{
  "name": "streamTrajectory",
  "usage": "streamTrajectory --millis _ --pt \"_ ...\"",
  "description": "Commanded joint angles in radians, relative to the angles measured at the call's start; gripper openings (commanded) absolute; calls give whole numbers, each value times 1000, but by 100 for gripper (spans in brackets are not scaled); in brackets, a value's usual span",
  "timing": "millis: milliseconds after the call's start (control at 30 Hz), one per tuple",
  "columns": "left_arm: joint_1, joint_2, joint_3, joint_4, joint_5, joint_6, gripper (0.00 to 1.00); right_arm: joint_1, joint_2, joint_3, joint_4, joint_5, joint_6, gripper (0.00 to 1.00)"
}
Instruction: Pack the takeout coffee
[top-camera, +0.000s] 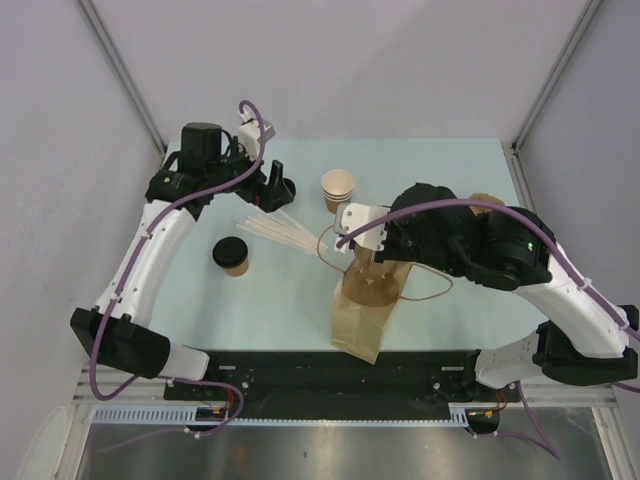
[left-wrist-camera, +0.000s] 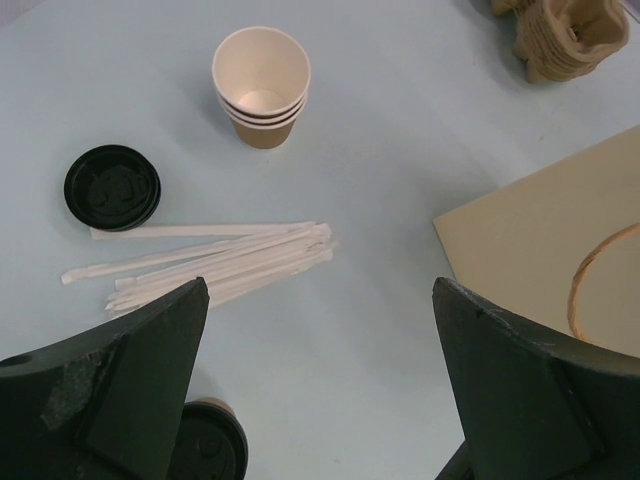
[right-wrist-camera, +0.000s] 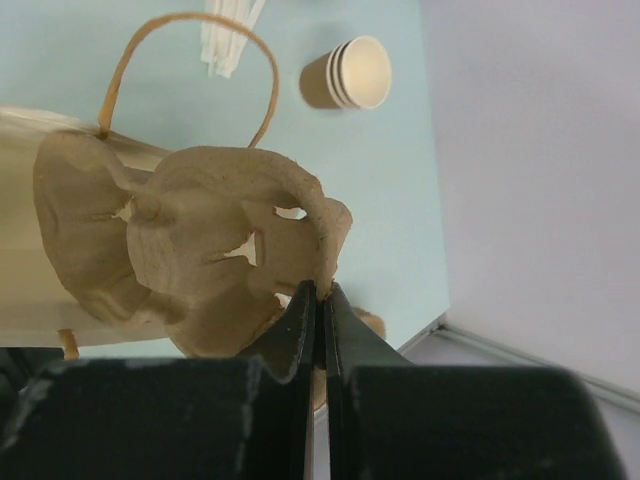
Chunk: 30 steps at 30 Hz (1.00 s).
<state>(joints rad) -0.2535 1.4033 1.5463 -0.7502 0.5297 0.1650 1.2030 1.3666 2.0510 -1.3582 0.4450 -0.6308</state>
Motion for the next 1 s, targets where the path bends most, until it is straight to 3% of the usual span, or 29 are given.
streamTrajectory --millis 0,200,700,967 --pt "-53 -12 1 57 6 -27 100 -97 -27 -54 -116 -164 48 0" --pt "-67 -1 3 66 -5 -44 99 -285 -23 -181 -82 -385 43 0" --pt "-67 -7 -54 92 -37 -44 100 -365 -40 -420 110 -499 95 0" --pt "-67 -4 -72 103 -37 -39 99 -516 -31 -468 156 -735 10 0"
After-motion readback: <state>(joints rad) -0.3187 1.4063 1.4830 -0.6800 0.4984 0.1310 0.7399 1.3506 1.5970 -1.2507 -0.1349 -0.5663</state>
